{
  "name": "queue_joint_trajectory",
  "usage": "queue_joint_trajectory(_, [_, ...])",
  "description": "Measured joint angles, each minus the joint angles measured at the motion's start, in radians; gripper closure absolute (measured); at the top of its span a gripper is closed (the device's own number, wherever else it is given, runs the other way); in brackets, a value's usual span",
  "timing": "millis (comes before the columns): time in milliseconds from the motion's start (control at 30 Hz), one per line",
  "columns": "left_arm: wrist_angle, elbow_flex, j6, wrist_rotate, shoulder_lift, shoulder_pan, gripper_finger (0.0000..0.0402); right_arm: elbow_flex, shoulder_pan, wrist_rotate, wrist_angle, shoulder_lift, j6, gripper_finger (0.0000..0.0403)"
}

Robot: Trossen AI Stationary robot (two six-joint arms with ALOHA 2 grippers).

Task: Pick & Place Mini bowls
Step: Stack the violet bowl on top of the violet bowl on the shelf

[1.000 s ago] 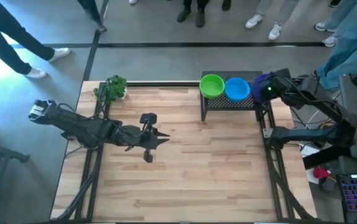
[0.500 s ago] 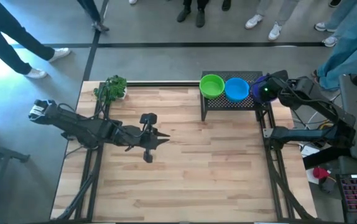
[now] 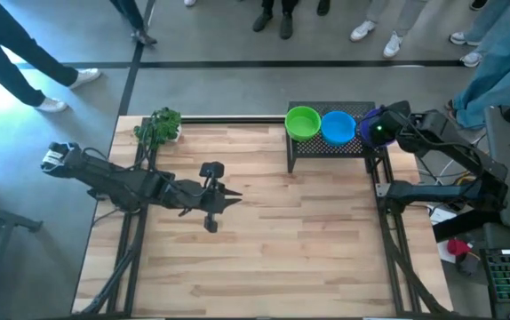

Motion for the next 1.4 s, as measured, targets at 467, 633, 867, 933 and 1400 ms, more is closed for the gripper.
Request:
queue_joint_trajectory(467, [-0.001,0.000,0.000,0.000,0.000,0.000,0.0345,-0.043,0.001,-0.022,0.032,-0.001,-0.019,0.0394])
queue_joint_trajectory(633, [-0.001,0.000,0.000,0.000,0.000,0.000,0.0345,-0.042,0.001,-0.022,0.039,-0.001,-0.044,0.0394])
queue_joint_trajectory(867, [-0.001,0.000,0.000,0.000,0.000,0.000,0.0345,-0.045,0.000,-0.018,0.043,0.000,-0.049,0.0394])
queue_joint_trajectory(933, [-0.001,0.000,0.000,0.000,0.000,0.000,0.0345,-0.045,0.000,-0.018,0.043,0.000,-0.053,0.0394])
queue_joint_trajectory(1400, [-0.001,0.000,0.000,0.000,0.000,0.000,0.0345,-0.046,0.000,-0.015,0.047,0.000,-0.056,0.0335])
